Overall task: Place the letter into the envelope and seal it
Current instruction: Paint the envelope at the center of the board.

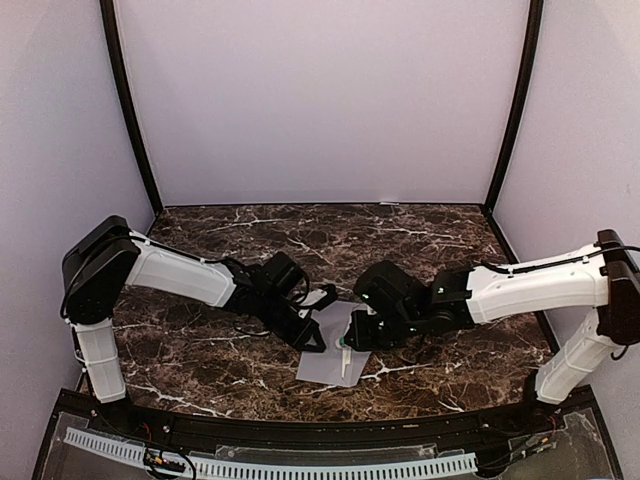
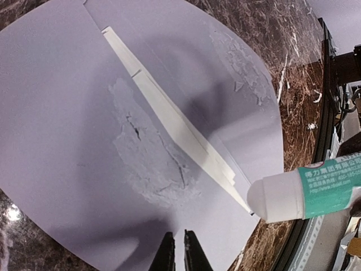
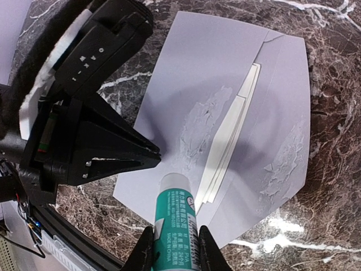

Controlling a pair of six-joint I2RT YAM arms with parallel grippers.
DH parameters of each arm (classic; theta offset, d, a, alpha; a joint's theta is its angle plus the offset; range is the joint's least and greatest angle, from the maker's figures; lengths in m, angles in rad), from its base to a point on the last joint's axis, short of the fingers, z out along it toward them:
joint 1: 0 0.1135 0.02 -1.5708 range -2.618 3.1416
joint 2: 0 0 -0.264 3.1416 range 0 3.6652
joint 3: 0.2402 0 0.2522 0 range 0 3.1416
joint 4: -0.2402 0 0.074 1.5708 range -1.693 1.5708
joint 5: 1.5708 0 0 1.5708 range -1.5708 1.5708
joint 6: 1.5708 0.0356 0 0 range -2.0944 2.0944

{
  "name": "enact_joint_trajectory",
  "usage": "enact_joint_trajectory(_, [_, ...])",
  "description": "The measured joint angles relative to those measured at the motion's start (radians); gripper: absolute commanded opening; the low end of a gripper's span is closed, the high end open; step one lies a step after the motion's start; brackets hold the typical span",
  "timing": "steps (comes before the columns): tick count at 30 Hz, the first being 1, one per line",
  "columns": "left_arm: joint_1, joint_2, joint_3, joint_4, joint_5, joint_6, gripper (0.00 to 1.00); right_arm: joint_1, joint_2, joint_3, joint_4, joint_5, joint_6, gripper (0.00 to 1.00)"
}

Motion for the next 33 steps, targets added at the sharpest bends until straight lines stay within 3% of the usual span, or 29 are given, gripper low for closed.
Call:
enact_joint_trajectory(13, [0.001, 0.051, 0.02, 0.014, -0.011, 0.0, 0.0, 0.0, 0.078, 0.002, 0.036, 0.009, 0.039, 0.05])
enact_joint_trajectory(33, [0.001, 0.058, 0.028, 0.017, -0.012, 0.0, 0.0, -0.013, 0.147, 0.021, 0.048, 0.06, 0.057, 0.03])
